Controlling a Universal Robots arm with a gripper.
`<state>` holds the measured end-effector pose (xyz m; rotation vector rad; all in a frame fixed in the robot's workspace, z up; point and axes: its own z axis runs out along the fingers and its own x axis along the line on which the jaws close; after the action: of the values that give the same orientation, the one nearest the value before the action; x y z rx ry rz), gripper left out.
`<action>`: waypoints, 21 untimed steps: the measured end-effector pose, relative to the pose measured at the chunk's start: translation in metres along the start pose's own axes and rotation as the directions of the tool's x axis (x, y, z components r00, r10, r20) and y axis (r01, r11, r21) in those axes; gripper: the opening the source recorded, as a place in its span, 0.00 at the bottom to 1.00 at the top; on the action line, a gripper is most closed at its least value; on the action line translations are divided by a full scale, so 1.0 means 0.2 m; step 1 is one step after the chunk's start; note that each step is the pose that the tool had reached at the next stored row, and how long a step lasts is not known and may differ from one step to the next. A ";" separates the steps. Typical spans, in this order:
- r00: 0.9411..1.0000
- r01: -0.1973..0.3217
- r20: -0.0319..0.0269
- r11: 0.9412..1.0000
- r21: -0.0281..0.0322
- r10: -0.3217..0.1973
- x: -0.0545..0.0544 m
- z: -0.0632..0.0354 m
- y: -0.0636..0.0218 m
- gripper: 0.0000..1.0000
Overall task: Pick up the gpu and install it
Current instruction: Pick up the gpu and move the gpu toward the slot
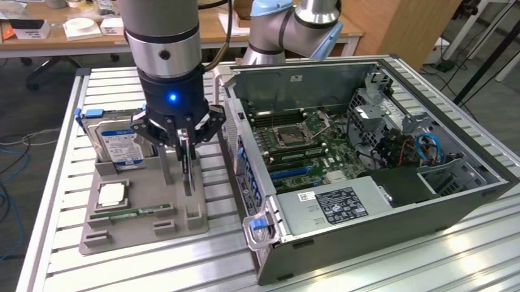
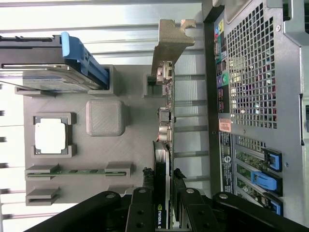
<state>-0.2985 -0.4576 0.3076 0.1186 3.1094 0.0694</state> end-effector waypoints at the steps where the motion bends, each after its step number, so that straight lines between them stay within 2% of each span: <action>1: 1.000 0.000 0.000 1.000 0.000 0.000 0.00 -0.002 0.000 0.26; 21: 1.000 0.000 0.000 1.000 0.000 0.000 0.00 -0.068 0.003 0.26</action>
<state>-0.2985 -0.4576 0.3213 0.1186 3.1094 0.0695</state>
